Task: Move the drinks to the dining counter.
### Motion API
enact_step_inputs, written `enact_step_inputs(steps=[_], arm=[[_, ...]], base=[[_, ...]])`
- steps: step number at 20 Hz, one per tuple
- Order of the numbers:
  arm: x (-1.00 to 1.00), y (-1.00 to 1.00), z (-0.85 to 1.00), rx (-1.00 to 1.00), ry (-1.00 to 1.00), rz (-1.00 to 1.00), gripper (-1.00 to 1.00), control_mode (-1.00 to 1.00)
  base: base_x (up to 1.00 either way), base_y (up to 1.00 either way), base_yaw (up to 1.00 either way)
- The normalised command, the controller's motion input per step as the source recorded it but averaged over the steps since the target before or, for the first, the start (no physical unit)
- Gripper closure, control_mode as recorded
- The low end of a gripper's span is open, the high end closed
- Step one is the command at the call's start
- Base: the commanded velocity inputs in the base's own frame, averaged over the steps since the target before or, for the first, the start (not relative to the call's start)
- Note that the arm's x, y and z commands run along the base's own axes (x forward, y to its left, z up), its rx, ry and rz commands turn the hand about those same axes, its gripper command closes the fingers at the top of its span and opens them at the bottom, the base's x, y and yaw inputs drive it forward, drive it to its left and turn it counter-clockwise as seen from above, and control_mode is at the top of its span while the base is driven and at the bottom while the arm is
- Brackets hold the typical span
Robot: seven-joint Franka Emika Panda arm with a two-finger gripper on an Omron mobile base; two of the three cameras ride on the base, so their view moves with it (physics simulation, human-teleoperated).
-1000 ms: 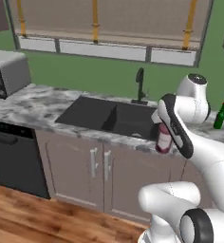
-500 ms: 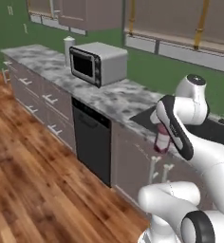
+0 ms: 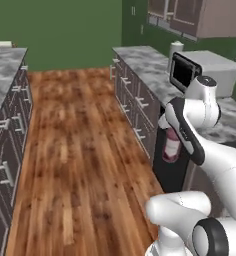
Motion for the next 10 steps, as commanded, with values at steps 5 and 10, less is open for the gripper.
enact_step_inputs(steps=[5,10], arm=[[0.0,0.0,0.0,0.0,0.0,0.0,1.0,1.0],[0.0,0.0,0.0,0.0,0.0,0.0,1.0,1.0]], base=[[1.0,-0.17,0.53],[1.0,-0.05,0.18]])
